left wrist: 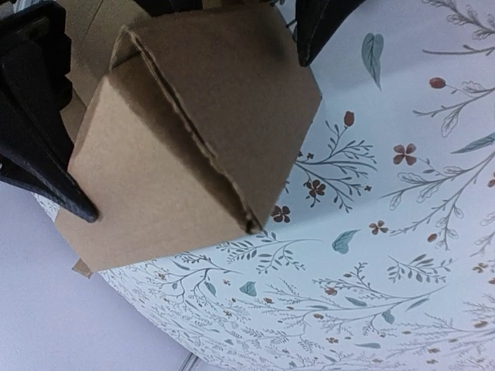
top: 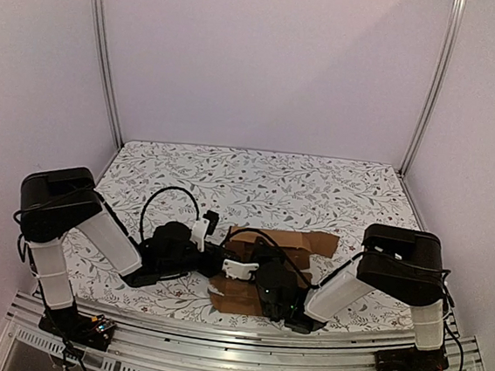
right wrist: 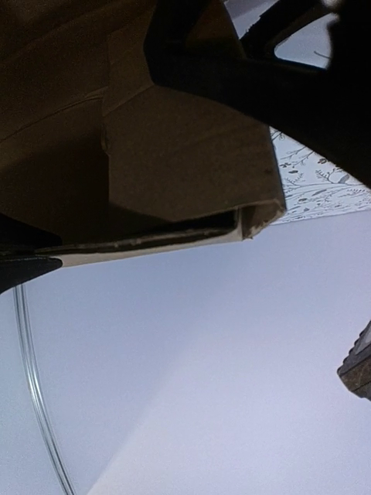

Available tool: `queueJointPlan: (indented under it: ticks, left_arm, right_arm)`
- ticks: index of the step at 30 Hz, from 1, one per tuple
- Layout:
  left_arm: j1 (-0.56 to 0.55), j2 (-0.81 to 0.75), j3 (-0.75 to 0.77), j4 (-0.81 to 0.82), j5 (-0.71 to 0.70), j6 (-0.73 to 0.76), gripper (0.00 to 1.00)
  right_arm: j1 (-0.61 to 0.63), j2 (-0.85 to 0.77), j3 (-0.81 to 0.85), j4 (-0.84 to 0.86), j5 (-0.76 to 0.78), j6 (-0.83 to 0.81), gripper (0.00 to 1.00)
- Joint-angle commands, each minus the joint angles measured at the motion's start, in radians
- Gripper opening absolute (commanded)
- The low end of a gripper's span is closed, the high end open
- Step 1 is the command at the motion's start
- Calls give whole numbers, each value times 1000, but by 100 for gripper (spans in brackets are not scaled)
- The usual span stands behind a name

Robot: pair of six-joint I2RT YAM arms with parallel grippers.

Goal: Fold the paper box

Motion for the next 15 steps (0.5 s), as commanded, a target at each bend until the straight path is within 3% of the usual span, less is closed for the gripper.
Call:
queueJointPlan:
  ticks: [1, 15]
  left_arm:
    - [-14, 23, 32, 58, -4, -9, 32]
    - [-17, 48, 59, 71, 7, -26, 1]
  right_arm:
    - [19, -26, -13, -27, -5, 44, 0]
    - [36, -42, -10, -83, 6, 122, 0]
